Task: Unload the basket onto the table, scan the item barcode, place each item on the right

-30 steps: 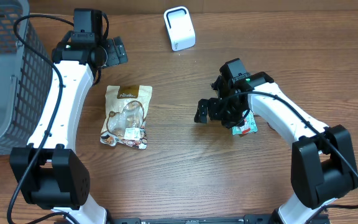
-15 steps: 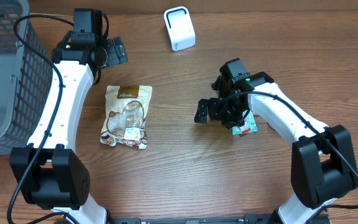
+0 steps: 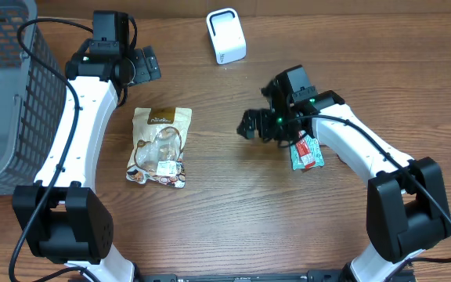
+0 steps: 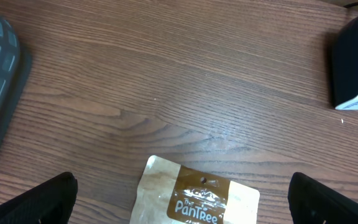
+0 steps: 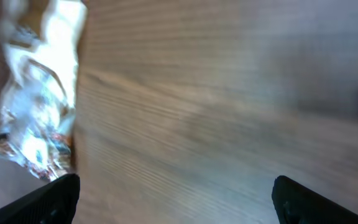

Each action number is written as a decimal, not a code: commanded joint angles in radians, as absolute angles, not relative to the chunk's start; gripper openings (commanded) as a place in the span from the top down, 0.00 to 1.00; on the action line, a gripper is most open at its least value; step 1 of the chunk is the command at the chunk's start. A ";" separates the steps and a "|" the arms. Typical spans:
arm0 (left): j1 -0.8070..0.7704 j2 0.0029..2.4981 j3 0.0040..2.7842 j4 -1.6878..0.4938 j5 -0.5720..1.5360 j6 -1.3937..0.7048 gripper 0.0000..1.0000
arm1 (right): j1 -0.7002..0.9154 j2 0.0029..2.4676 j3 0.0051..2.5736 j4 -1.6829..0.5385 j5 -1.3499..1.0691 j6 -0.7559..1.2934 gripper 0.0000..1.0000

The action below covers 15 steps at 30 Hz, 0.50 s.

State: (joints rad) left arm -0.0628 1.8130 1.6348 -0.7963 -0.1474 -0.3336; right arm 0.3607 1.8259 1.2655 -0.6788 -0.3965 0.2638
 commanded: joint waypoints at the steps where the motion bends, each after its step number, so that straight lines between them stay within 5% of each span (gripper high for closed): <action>1: -0.058 1.812 1.640 -0.796 -0.157 -0.318 0.00 | 0.365 1.826 1.262 -0.643 -0.542 0.298 0.00; 5: -0.061 1.812 1.640 -0.796 -0.157 -0.318 0.00 | 0.373 1.829 1.262 -0.614 -0.603 0.380 0.00; 11: -0.060 1.812 1.640 -0.701 -0.157 -0.318 0.00 | 0.446 1.830 1.262 -0.605 -0.563 0.400 0.24; 15: -0.060 1.812 1.640 -0.699 -0.157 -0.318 0.00 | 0.519 1.830 1.262 -0.595 -0.389 0.502 0.27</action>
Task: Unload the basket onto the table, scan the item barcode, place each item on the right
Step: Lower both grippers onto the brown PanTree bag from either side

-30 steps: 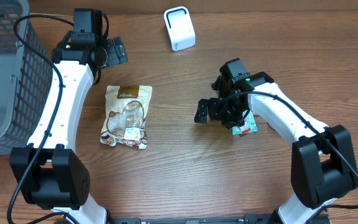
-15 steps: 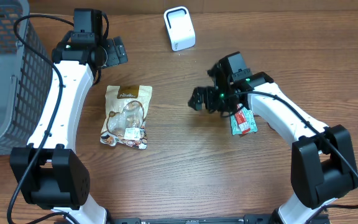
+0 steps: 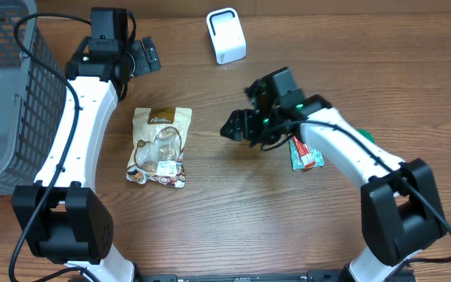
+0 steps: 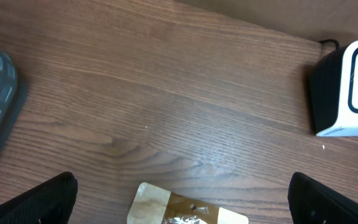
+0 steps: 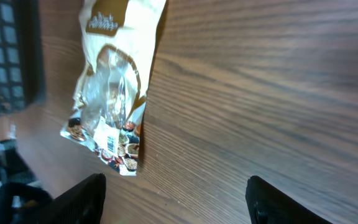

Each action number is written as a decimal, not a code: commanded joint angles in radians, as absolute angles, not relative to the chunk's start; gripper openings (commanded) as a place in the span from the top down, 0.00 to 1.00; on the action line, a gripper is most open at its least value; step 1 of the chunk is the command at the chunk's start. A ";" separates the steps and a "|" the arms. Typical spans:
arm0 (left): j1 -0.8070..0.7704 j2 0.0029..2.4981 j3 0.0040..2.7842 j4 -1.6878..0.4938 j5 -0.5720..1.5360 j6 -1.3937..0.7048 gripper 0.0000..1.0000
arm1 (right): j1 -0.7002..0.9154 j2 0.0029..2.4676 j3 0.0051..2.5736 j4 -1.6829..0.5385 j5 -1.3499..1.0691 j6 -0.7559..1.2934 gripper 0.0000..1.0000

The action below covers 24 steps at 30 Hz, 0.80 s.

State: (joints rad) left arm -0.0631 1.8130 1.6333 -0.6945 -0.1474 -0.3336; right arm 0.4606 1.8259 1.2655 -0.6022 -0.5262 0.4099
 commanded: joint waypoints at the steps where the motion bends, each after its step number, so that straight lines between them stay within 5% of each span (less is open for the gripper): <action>1: -0.060 1.812 1.640 -0.704 -0.157 -0.318 0.00 | 0.538 1.830 1.262 -0.595 -0.330 0.527 0.27; 8: -0.060 1.815 1.637 -0.918 0.009 -0.305 0.00 | 0.613 1.830 1.262 -0.577 -0.194 0.551 0.26; 9: -0.060 1.818 1.634 -0.949 -0.018 -0.302 0.08 | 0.614 1.830 1.262 -0.576 -0.192 0.551 0.26; 13: -0.059 1.828 1.579 -1.011 -0.161 -0.323 0.69 | 0.611 1.830 1.262 -0.577 -0.189 0.550 0.26; 16: -0.057 1.828 1.502 -1.007 -0.242 -0.361 0.91 | 0.609 1.830 1.262 -0.577 -0.171 0.550 0.26; 24: -0.057 1.828 1.261 -0.830 -0.262 -0.390 0.92 | 0.609 1.830 1.262 -0.583 -0.164 0.550 0.26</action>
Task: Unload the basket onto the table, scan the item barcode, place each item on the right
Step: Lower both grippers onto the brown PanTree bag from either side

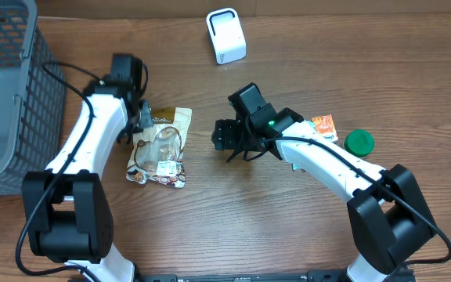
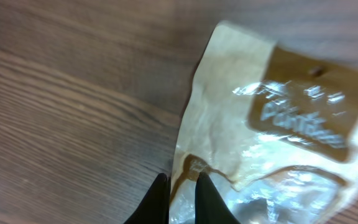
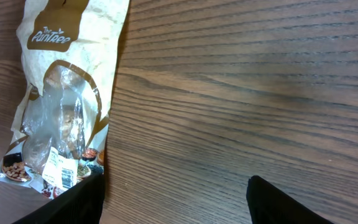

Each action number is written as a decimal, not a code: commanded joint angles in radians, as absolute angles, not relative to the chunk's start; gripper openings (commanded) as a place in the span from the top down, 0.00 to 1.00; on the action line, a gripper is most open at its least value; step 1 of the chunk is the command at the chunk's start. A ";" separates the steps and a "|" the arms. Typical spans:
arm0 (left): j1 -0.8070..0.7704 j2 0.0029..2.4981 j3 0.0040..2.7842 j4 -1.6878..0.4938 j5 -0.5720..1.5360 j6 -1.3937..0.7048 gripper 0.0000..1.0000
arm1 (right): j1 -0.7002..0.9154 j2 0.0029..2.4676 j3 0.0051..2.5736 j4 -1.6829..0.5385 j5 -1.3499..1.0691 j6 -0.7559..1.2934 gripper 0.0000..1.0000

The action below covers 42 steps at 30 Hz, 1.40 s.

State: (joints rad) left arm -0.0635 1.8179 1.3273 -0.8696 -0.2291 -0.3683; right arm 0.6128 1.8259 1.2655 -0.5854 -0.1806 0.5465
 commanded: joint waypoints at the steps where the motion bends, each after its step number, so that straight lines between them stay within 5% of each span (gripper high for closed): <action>1: -0.058 1.828 1.238 -0.808 -0.260 -0.390 0.92 | 0.609 1.830 1.262 -0.587 -0.157 0.550 0.26; 7: -0.060 1.828 1.131 -0.694 -0.131 -0.371 0.91 | 0.596 1.830 1.262 -0.615 -0.121 0.551 0.27; 21: -0.174 1.828 1.117 -0.630 0.418 0.035 0.89 | 0.497 1.830 1.262 -0.699 -0.124 0.554 0.28; 42: -0.197 1.869 1.287 -0.613 -0.138 -0.148 0.94 | 0.469 1.830 1.262 -0.720 -0.123 0.550 0.26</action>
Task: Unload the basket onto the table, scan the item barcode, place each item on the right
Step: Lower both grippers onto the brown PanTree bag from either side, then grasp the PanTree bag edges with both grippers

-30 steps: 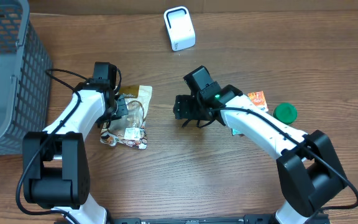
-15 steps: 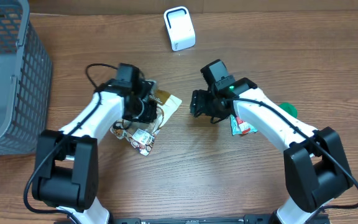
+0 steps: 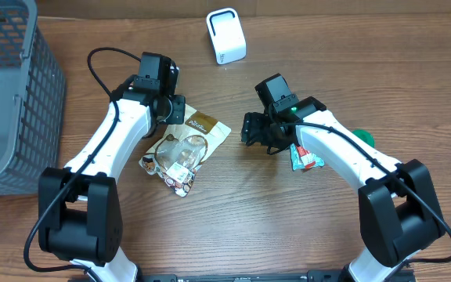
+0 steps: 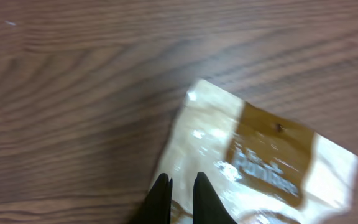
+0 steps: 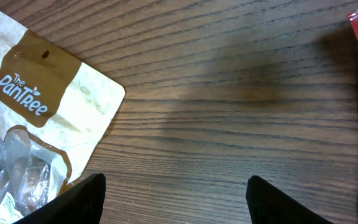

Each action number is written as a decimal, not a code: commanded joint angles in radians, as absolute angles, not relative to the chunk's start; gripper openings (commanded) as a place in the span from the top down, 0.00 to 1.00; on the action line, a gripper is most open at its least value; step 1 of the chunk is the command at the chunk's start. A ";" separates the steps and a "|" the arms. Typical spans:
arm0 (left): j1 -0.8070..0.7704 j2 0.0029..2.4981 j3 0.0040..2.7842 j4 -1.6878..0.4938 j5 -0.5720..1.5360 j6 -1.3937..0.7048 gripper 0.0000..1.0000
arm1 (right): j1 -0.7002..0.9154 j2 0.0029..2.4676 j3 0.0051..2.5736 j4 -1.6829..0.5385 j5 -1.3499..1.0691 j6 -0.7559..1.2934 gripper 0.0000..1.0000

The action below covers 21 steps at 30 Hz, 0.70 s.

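The snack pouch (image 3: 185,145), cream and brown with a clear window, lies tilted on the table, its brown "PanTree" top (image 4: 272,165) toward the right. My left gripper (image 3: 168,111) is shut on the pouch's upper left edge, fingers (image 4: 161,198) nearly together over the film. The white scanner (image 3: 225,35) stands at the table's back. My right gripper (image 3: 255,129) hangs open right of the pouch, its fingers (image 5: 73,200) wide apart over bare wood. The pouch (image 5: 36,118) fills the left of the right wrist view.
A grey mesh basket (image 3: 6,94) takes up the far left. A red and green packet (image 3: 304,155) lies under my right arm, its edge showing in the right wrist view. A green lid (image 3: 364,138) peeks out beside it.
The pouch has shifted right and turned, its top now pointing right, still in my left gripper. My right gripper has moved back to the right, away from the pouch.
First my left gripper was open at the table's back and my right was open by the red packet. The right then stood nearer the pouch. After that the left was shut on the pouch's upper left edge. Now the pouch lies farther right and turned.
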State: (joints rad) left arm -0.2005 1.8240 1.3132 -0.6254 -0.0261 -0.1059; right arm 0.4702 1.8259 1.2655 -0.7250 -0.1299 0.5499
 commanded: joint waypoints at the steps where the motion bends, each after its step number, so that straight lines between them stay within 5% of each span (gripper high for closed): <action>1: -0.196 1.881 1.286 -0.612 -0.141 -0.161 0.94 | 0.469 1.830 1.262 -0.720 -0.123 0.550 0.26; 21: -0.282 1.987 1.296 -0.684 0.281 -0.090 0.93 | 0.469 1.830 1.262 -0.730 -0.123 0.550 0.24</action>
